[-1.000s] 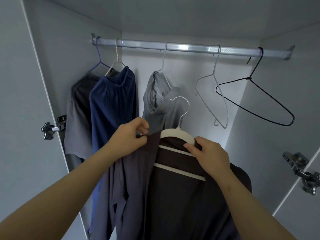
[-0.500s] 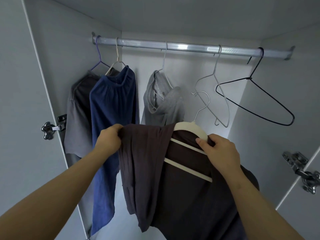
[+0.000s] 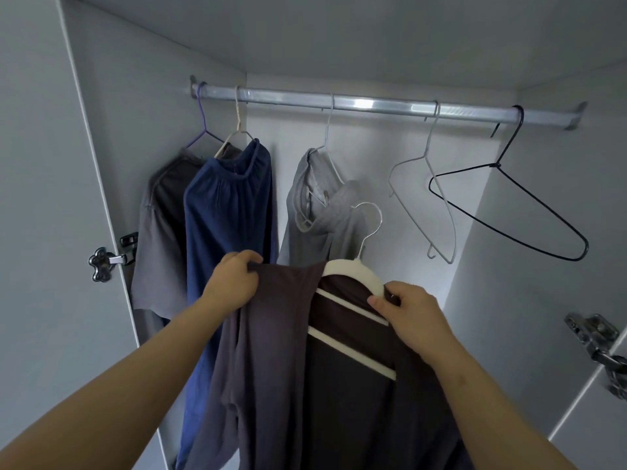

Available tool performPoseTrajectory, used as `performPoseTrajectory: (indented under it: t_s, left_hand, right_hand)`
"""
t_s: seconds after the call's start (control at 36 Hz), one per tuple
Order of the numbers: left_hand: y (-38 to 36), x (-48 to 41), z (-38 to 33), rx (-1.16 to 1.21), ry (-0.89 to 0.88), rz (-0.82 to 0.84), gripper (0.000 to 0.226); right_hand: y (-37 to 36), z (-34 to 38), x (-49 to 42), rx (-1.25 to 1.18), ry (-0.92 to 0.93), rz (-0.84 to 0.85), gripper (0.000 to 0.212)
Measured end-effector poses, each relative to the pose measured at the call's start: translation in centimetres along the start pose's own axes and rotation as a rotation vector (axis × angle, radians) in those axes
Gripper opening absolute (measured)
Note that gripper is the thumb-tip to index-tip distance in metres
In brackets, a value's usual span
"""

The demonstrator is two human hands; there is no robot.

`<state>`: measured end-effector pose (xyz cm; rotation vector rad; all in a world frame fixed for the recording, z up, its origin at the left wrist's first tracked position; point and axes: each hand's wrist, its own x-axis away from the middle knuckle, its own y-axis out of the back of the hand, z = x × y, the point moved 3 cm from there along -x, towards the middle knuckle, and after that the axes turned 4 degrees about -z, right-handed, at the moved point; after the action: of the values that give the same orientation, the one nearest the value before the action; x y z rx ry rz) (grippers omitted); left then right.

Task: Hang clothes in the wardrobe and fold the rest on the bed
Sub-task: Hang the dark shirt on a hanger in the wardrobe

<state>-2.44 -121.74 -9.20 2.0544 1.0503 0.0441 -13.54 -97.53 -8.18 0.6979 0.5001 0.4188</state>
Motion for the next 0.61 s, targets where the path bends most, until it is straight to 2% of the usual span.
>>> performPoseTrajectory:
  t_s: [0.08,0.22,0.28,0.42,0.53,0.61]
  left_hand:
    - [-0.2,0.0,-0.3,0.103,0.059,0.028,0.03]
    - [-0.7,-0.6,0.0,0.173,0.107,0.053,0.019]
    - [-0.7,-1.0,0.2,0.185,0.117,0.051,0.018]
    - [-0.1,-2.6,1.2,0.23,0.137,0.067,0.015]
    - [0.8,-5.2,1.5,0.262,0.135,0.063,0.017]
    - [1.6,-7.7,1.2,0.261,0.112,0.05,0.017]
  right_hand:
    - [-1.4,0.5,-0.2,-0.122,-0.074,0.108,0.023]
    - [-3.1,1.7,-1.9,-0.288,-0.235,0.225,0.024]
    - [-3.7,2.4,-2.8,-0.378,-0.299,0.291,0.015]
    - [-5.7,4.3,-5.2,-0.691,-0.428,0.391,0.032]
    - [-6.8,5.5,-7.5,-0.832,-0.475,0.406,0.033]
    - [-7.1,6.9,-9.7,-0.881,-0.445,0.406,0.032]
